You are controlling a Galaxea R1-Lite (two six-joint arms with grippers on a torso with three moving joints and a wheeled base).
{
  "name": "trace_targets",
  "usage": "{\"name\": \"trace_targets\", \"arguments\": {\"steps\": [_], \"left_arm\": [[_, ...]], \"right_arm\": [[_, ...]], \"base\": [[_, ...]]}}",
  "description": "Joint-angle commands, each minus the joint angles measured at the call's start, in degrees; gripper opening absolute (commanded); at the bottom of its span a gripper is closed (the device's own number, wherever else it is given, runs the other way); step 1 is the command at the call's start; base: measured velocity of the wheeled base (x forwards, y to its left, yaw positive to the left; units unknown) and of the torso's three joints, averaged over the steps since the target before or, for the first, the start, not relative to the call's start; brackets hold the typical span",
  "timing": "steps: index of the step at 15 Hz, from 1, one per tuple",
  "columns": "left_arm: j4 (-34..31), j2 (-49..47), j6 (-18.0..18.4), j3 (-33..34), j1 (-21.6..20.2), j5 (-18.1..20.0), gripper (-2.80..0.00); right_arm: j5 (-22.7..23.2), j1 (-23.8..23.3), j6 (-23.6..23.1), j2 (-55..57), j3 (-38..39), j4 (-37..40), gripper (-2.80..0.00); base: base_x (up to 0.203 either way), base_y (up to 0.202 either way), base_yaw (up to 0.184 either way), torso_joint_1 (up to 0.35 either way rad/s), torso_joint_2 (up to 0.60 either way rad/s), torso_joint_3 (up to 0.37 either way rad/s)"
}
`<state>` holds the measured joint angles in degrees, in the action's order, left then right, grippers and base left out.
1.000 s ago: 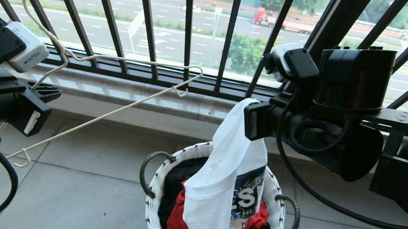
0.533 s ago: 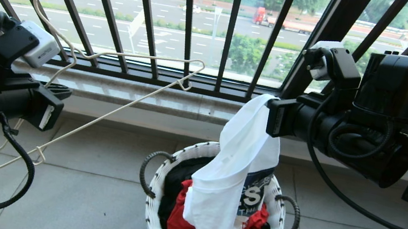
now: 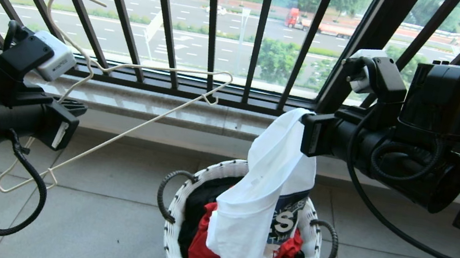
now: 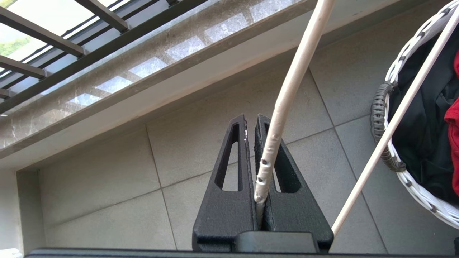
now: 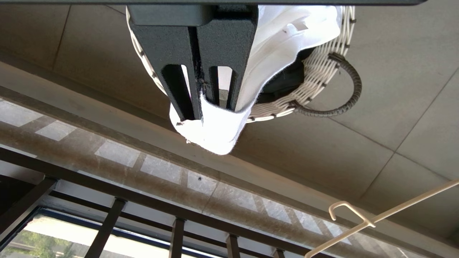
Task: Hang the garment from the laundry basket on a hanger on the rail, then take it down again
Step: Pick up clothes from the basket
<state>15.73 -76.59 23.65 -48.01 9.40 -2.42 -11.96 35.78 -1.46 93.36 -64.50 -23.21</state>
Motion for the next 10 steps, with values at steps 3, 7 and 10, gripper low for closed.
{"name": "trace_targets", "arguments": {"steps": [3, 7, 10], "left_arm": [[0.09, -0.14, -1.06, -0.16, 0.07, -0.05, -2.8], [0.09, 0.04, -1.06, -0.16, 0.09, -0.13, -2.8], [0.09, 0.31, -1.24, -0.16, 0.09, -0.13, -2.8]], "right_arm": [[-0.08, 0.08, -0.03, 0.34, 0.24, -0.17, -2.8], [0.01, 0.17, -0.12, 0.34, 0.34, -0.17, -2.8], [0.27, 0.17, -0.12, 0.34, 0.52, -0.17, -2.8]], "base": [[0.0, 0.0, 0.0, 0.0, 0.0, 0.0], [0.0, 0.0, 0.0, 0.004, 0.01, 0.122], [0.0, 0.0, 0.0, 0.001, 0.0, 0.198]]}}
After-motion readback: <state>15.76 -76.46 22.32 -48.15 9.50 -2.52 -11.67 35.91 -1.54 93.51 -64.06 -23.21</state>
